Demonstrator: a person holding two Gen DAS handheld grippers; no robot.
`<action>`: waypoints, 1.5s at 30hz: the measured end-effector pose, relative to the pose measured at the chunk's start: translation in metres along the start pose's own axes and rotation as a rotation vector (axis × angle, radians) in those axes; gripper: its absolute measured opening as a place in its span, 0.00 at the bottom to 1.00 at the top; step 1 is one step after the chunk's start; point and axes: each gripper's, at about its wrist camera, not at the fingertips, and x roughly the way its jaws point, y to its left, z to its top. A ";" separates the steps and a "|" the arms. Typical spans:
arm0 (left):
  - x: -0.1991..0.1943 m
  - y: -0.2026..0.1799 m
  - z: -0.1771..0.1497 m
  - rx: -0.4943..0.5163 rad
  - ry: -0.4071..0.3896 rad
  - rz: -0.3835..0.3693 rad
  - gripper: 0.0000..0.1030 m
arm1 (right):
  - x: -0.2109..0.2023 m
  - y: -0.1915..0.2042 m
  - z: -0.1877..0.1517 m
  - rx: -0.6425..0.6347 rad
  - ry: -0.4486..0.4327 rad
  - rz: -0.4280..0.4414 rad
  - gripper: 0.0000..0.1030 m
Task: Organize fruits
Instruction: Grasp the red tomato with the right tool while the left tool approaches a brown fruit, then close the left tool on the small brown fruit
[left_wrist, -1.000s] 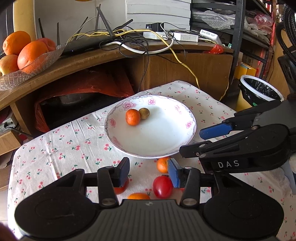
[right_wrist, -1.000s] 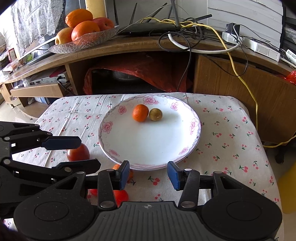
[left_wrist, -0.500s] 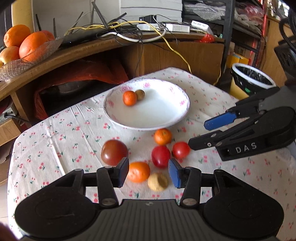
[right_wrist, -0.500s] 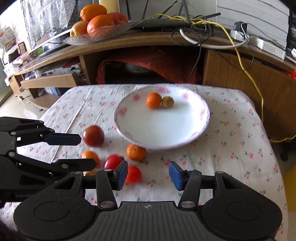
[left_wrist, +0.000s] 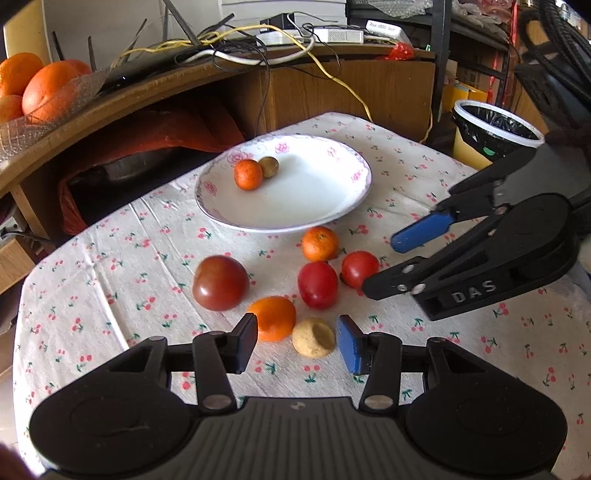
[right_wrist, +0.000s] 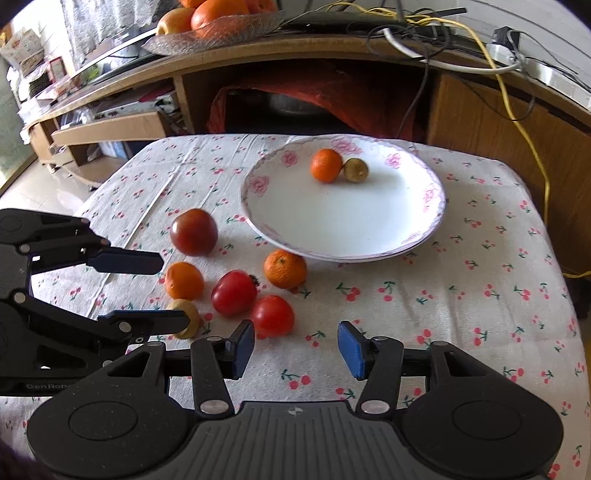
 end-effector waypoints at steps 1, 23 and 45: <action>0.000 -0.001 -0.001 0.000 0.005 -0.007 0.53 | 0.002 0.001 0.000 -0.005 0.002 0.004 0.45; 0.015 -0.013 -0.004 -0.016 0.019 -0.054 0.49 | 0.019 0.011 0.008 -0.068 0.017 0.017 0.22; 0.013 -0.026 -0.005 0.054 0.015 -0.098 0.34 | 0.004 -0.004 -0.002 -0.029 0.075 0.039 0.22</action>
